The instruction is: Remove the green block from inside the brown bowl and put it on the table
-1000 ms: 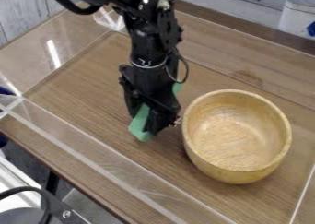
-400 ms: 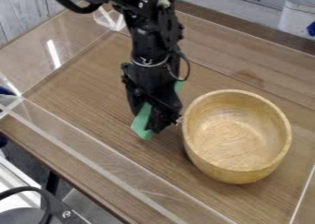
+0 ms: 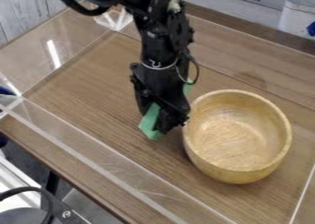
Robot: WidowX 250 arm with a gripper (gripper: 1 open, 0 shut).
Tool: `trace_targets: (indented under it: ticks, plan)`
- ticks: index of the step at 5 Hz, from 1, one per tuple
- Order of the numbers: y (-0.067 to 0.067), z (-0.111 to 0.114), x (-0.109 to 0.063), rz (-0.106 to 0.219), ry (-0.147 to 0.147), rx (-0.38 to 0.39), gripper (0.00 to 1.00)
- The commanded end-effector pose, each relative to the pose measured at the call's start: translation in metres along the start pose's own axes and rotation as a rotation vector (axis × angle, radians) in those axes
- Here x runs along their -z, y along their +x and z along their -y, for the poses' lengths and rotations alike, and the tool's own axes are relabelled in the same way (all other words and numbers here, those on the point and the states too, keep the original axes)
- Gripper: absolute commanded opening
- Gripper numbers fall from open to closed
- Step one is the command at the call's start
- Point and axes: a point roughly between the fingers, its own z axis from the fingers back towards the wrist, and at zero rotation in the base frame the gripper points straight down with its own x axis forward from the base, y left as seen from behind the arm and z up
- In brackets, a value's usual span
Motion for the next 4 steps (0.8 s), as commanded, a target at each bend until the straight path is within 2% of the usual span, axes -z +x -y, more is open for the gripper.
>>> trace_targets:
  ticks: [1, 3, 4]
  plan:
    - [0.0088, -0.0061, -0.0079, 0.044, -0.003, -0.003, 0.00]
    - [0.0071, -0.0103, -0.0067, 0.050, -0.055, -0.027, 0.00]
    - [0.0061, -0.0122, -0.0097, 0.054, -0.082, -0.038, 1.00]
